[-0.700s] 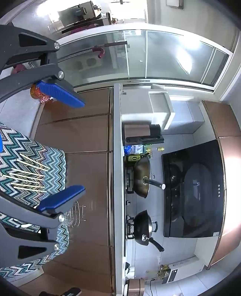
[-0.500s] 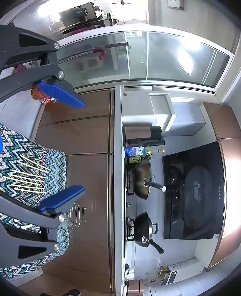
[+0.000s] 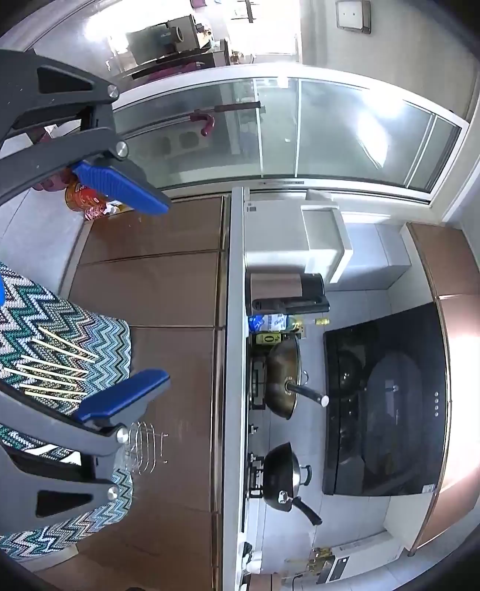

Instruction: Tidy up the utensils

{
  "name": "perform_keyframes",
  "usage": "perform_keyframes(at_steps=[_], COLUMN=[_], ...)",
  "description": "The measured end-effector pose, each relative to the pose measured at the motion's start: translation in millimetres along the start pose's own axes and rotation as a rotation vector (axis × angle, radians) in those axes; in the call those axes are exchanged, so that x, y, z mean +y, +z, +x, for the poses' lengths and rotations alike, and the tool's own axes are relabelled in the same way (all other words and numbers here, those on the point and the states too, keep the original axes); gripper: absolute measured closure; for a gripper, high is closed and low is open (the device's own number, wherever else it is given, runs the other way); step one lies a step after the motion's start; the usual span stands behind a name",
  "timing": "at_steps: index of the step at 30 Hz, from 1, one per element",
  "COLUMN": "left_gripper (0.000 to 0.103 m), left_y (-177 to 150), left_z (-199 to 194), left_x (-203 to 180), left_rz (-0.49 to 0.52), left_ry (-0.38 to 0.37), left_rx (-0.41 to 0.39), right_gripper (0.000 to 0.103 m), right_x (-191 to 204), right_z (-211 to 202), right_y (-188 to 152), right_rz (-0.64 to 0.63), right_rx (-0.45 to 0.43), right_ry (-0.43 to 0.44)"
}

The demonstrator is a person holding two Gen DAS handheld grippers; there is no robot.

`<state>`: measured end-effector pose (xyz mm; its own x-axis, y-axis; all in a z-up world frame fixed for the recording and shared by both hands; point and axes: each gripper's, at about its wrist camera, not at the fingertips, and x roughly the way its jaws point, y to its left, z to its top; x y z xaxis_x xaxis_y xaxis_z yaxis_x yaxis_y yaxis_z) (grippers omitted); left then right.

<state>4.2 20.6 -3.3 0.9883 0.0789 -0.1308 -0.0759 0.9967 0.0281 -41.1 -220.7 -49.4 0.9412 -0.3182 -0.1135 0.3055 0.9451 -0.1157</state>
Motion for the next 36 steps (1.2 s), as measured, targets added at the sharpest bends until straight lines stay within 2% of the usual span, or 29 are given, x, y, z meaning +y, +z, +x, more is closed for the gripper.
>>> perform_keyframes(at_steps=[8, 20, 25, 36], left_gripper=[0.017, 0.017, 0.017, 0.017], left_y=[0.4, 0.9, -0.3, 0.6], left_z=[1.3, 2.9, 3.4, 27.6], left_x=[11.7, 10.0, 10.2, 12.1], left_rz=[-0.023, -0.025, -0.03, -0.042], left_ry=[0.022, 0.036, 0.028, 0.0], left_rx=[-0.003, -0.01, -0.018, 0.025], right_gripper=[0.0, 0.0, 0.0, 0.0], right_x=[1.6, -8.7, -12.4, -12.8], right_z=[0.3, -3.6, -0.9, 23.1], right_y=[1.4, 4.6, 5.8, 2.5], right_rz=[-0.004, 0.043, 0.052, 0.059], right_rx=[0.001, -0.035, -0.038, -0.025], right_ry=[0.0, -0.027, -0.027, -0.004])
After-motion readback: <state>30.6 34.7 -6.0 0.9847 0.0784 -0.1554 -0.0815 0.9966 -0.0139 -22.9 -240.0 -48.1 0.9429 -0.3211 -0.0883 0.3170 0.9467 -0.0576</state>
